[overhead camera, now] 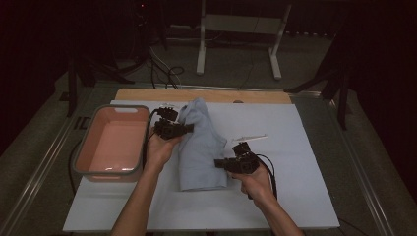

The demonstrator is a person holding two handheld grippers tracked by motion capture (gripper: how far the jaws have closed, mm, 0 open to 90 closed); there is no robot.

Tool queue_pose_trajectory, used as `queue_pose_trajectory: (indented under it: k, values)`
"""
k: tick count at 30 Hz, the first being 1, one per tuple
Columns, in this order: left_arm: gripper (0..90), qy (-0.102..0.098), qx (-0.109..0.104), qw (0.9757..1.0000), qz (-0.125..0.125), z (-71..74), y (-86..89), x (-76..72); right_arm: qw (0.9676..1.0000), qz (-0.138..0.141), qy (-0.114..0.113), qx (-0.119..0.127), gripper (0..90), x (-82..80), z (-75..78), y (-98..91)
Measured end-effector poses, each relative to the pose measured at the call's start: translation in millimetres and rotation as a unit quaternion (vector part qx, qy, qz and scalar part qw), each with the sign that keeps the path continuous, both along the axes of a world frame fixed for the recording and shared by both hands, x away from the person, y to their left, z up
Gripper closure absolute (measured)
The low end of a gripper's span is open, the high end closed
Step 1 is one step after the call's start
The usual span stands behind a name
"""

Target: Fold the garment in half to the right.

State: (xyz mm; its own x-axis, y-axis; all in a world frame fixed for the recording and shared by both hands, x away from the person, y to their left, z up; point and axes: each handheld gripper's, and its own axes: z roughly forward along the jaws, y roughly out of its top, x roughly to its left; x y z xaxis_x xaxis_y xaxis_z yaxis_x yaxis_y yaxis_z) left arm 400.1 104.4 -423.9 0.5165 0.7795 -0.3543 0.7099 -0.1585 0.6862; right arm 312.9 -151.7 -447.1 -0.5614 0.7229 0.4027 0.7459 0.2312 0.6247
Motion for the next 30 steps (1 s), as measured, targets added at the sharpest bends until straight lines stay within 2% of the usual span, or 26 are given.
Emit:
queue_pose_trajectory:
  k: [30]
  values:
    - [82.0, -0.003, -0.007, 0.9998, 0.020, 9.9, 23.4, 3.7, 0.9997, 0.016, -0.012, 0.010, 81.7, 9.1, 11.8, 24.6]
